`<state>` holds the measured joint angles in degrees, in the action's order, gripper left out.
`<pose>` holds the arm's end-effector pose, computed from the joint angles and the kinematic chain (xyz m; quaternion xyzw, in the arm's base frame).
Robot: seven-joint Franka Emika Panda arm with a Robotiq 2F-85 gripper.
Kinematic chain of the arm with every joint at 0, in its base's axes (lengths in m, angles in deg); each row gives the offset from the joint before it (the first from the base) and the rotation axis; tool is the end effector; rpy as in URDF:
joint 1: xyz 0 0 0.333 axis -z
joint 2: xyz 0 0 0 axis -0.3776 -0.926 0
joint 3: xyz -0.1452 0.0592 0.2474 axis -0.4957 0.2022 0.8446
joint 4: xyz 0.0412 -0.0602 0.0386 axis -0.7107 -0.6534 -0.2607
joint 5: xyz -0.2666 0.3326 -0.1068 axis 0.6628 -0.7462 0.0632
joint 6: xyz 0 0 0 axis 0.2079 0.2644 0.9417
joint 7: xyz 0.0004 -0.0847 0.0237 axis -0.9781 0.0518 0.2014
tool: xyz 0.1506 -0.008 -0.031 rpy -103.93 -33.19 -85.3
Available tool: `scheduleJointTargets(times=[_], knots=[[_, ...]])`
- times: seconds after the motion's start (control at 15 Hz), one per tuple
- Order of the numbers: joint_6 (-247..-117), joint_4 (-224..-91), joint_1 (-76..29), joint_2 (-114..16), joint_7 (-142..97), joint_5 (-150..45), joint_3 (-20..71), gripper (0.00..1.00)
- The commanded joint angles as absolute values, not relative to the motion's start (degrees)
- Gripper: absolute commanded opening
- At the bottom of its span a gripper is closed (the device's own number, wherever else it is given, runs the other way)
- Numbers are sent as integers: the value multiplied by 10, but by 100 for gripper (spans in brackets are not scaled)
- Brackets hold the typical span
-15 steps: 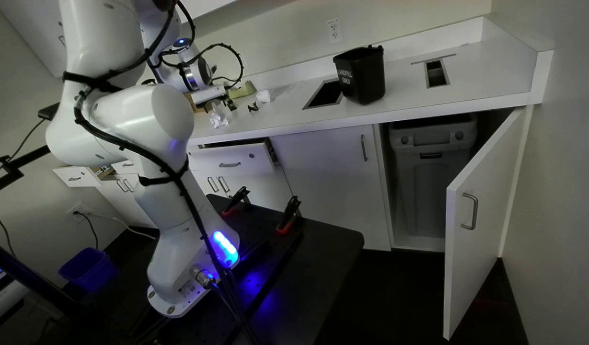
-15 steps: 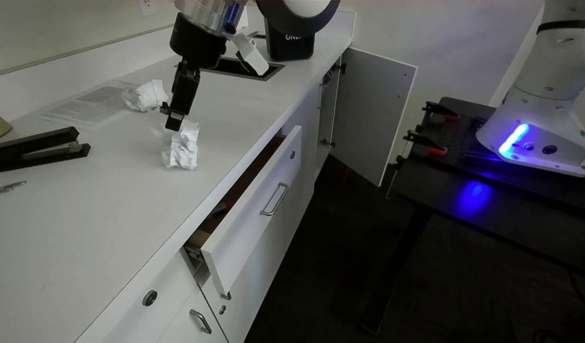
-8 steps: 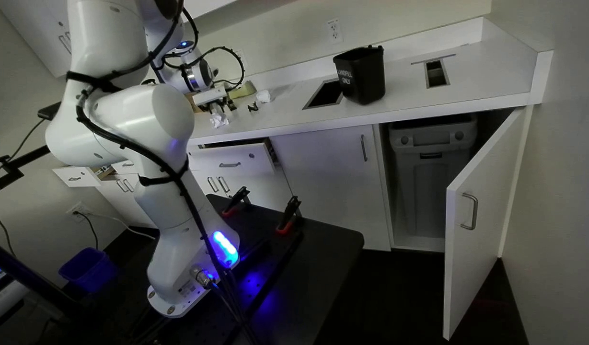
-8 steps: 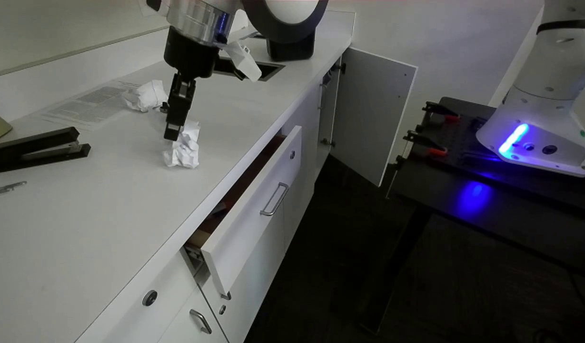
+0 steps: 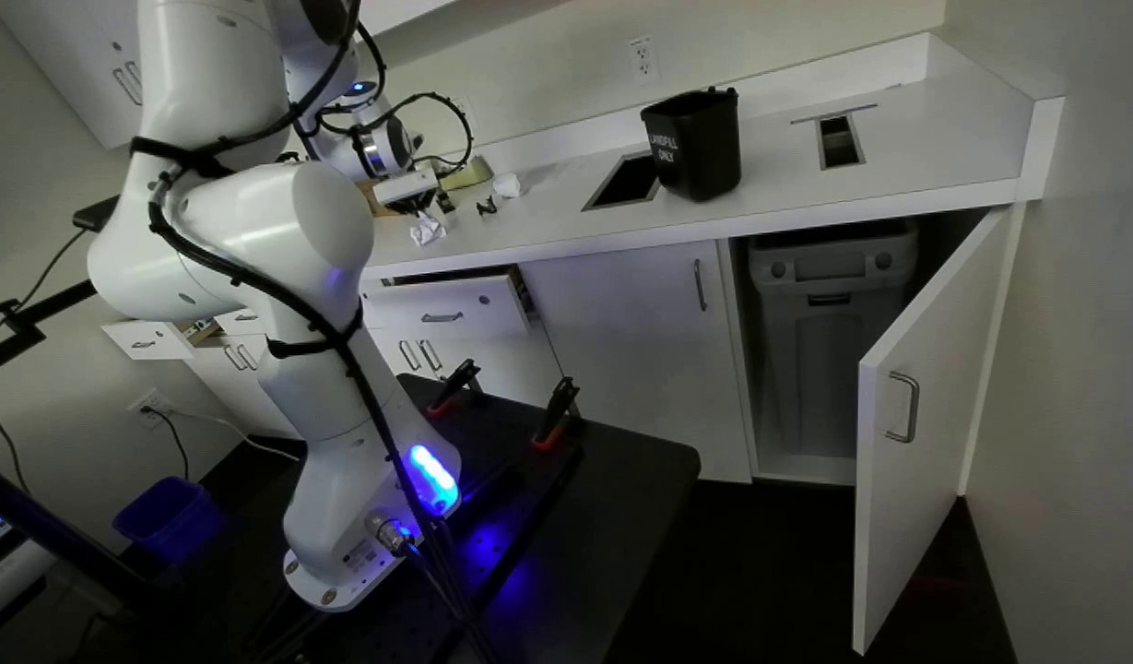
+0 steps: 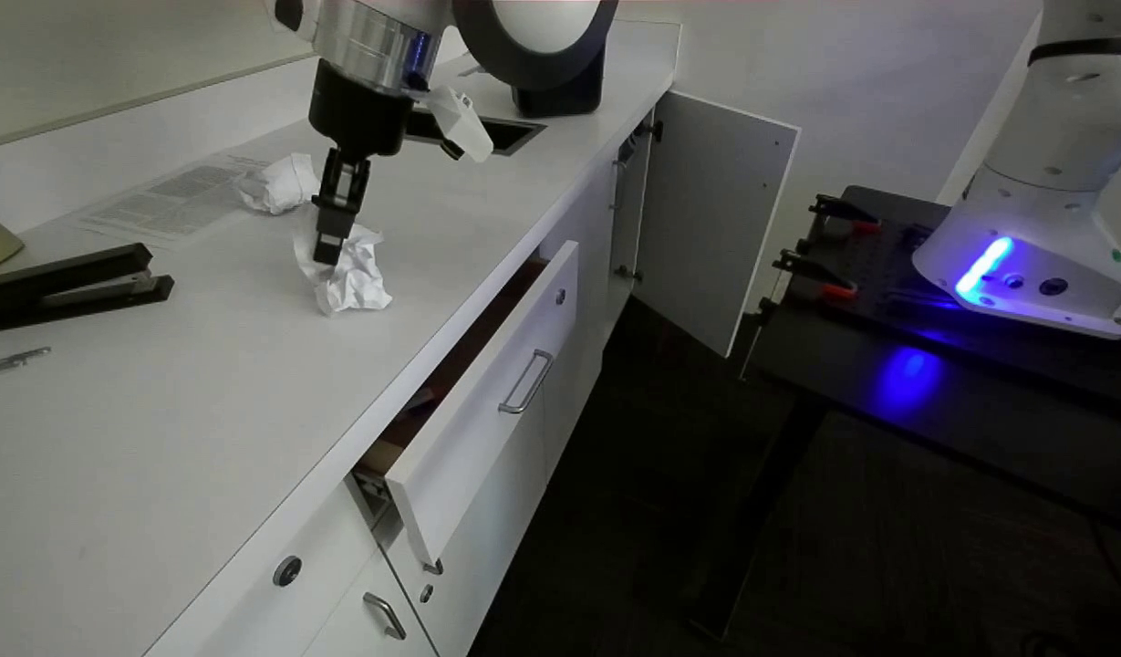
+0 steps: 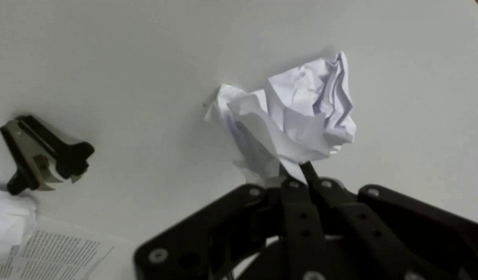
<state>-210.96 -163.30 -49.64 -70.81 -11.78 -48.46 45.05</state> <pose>0.5544 0.5091 0.1704 -0.8779 -0.4107 -0.2153 0.1196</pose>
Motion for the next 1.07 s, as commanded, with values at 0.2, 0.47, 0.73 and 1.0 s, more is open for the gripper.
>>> scheduleJointTargets(times=[0.2, 0.47, 0.73, 1.0], knots=[[-2058, -1692, -540, -608, -187, -444, 398, 0], [-2073, -1772, -563, -492, -261, -406, 370, 0], [-2063, -1849, -603, -366, -431, -263, 275, 0], [-2031, -1921, -578, -248, -586, -84, 225, 0]])
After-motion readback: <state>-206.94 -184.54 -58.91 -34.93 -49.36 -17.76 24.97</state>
